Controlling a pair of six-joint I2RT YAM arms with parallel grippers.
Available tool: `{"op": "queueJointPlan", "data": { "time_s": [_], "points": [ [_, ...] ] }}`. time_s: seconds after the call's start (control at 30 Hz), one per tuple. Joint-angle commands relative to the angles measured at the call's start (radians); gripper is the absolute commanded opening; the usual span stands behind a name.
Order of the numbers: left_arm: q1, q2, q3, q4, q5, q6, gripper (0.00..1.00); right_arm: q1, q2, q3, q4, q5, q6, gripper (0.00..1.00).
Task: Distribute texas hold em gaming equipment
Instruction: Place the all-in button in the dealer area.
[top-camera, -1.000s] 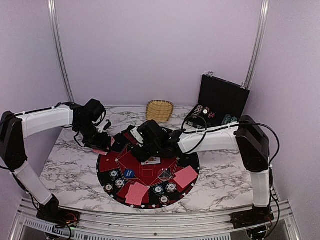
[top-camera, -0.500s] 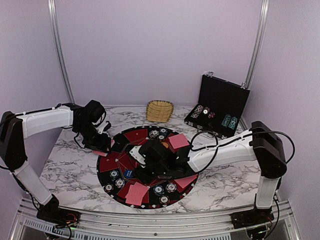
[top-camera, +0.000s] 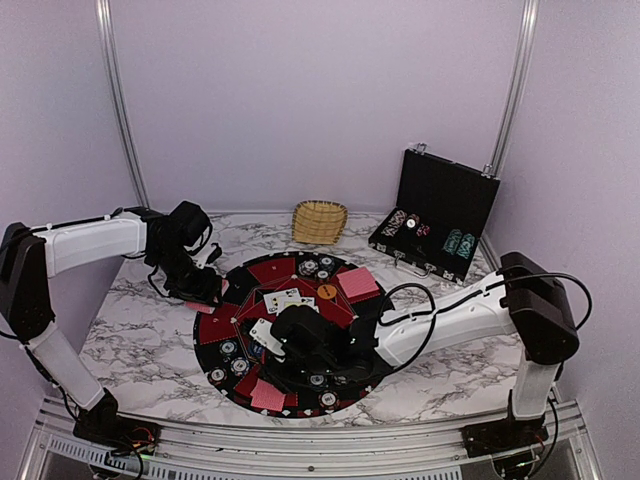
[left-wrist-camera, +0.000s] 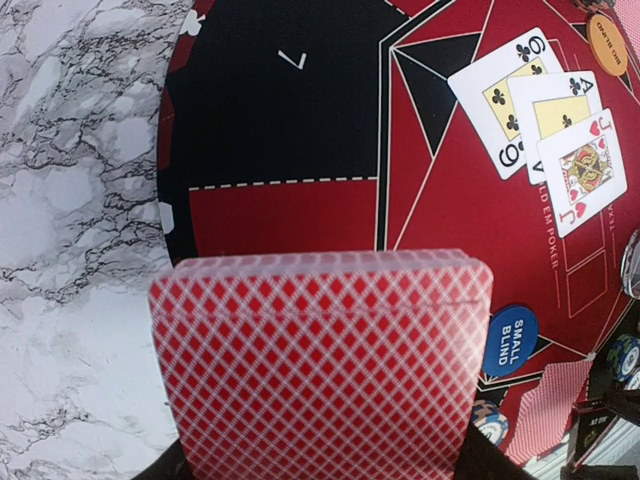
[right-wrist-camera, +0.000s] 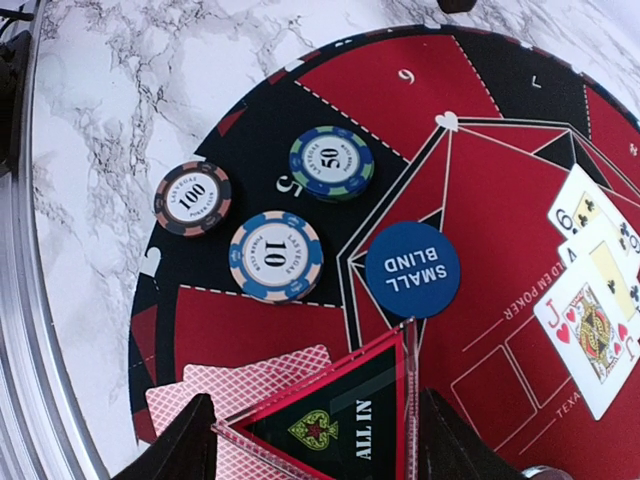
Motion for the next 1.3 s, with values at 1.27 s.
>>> {"op": "queueJointPlan", "data": {
  "time_s": [1.27],
  "points": [
    [-0.052,0.029,0.039,0.003,0.034,0.022,0.38,-0.067,-0.086,0.01,-0.027,-0.091,0.105,0.82]
  ]
}}
